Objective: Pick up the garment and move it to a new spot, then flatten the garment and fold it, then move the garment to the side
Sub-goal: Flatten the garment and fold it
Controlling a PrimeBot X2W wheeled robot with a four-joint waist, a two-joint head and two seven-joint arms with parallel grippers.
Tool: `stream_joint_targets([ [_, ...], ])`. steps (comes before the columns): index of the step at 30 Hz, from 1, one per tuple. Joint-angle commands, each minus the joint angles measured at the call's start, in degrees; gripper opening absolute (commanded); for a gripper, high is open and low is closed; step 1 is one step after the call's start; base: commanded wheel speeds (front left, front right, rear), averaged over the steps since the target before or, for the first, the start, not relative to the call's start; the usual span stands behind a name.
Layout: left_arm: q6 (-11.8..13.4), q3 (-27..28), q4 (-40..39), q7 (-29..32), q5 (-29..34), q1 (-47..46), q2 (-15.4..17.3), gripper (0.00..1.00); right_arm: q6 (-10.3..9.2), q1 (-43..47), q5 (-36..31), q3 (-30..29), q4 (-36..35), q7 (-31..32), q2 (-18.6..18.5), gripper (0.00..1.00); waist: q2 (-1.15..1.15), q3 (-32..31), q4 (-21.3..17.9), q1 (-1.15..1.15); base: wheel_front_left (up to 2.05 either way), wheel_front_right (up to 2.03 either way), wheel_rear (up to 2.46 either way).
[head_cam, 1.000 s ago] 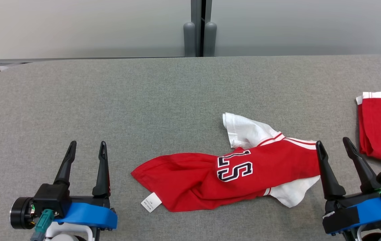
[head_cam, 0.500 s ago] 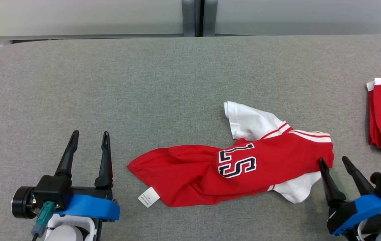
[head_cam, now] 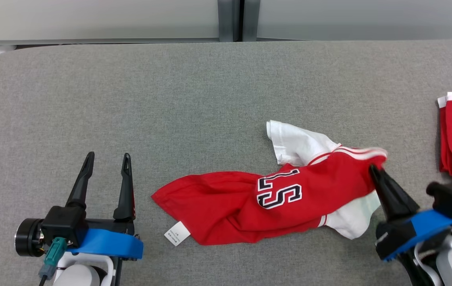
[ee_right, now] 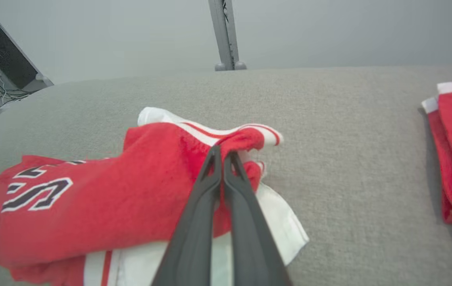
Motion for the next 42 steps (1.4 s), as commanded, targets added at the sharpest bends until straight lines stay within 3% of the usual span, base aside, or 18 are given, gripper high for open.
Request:
stream_joint_targets([
  [1, 0.01, 0.09, 0.05, -0.34, -0.15, -0.88, -0.03, 1.0, 0.0, -2.76, 0.22, 1.19, -1.2, -0.48, -0.58, 0.0, -0.01, -0.07, -0.07, 0.0, 0.0, 0.0, 0.0],
  [7, -0.32, -0.48, 0.3, -0.46, -0.04, -1.71, -0.4, 1.0, 0.0, -12.8, 1.29, 7.12, 0.6, 0.75, -0.04, 0.0, -0.01, 0.1, 0.54, 0.0, 0.0, 0.0, 0.0],
  [14, -0.82, -1.0, 1.18, -0.77, -0.11, -2.86, -0.98, 1.0, 0.0, -23.53, 3.84, 14.27, 13.04, -0.37, 1.8, 0.0, -0.01, 1.06, 2.3, 0.0, 0.0, 0.0, 0.0],
  [15, -0.85, -1.09, 1.29, -0.83, -0.11, -2.99, -1.08, 1.0, 0.0, -24.38, 4.44, 15.03, 15.13, -0.57, 2.2, 0.23, -0.01, 1.16, 2.53, 0.0, 0.0, 0.0, 0.0],
  [16, -0.82, -1.11, 1.43, -0.81, -0.15, -3.03, -1.08, 1.0, 0.0, -25.09, 4.3, 15.88, 16.95, -0.99, 2.24, 1.0, -0.01, 1.21, 2.64, 0.0, 0.0, 0.0, 0.0],
  [20, -0.68, -0.95, 1.88, -0.9, -0.23, -3.0, -1.22, 1.0, 0.0, -26.23, 5.1, 17.08, 21.28, -5.3, 2.16, 1.0, -0.01, 1.16, 2.76, 0.0, 0.0, 0.0, 0.0],
  [26, -0.25, -0.4, 2.4, -1.14, -0.54, -1.39, -0.89, 1.0, 0.0, -22.9, 2.98, 14.94, 20.25, -10.87, 0.65, 1.0, -0.01, -0.2, 1.58, 0.0, 0.0, 0.0, 0.0],
  [32, 0.51, 0.06, 2.8, -1.03, -0.89, 0.18, -0.13, 1.0, 0.0, -14.84, 0.11, 4.72, 13.59, -12.47, -0.48, 1.0, -0.01, -2.58, -0.36, 0.0, 0.0, 0.0, 0.0],
  [42, 1.59, 0.22, 2.1, 0.16, -1.26, 2.94, 1.44, 1.0, 0.0, 2.22, -7.14, -8.61, -3.63, -5.58, 4.05, 1.0, -0.01, -5.85, -2.42, 0.0, 0.0, 0.0, 0.0],
])
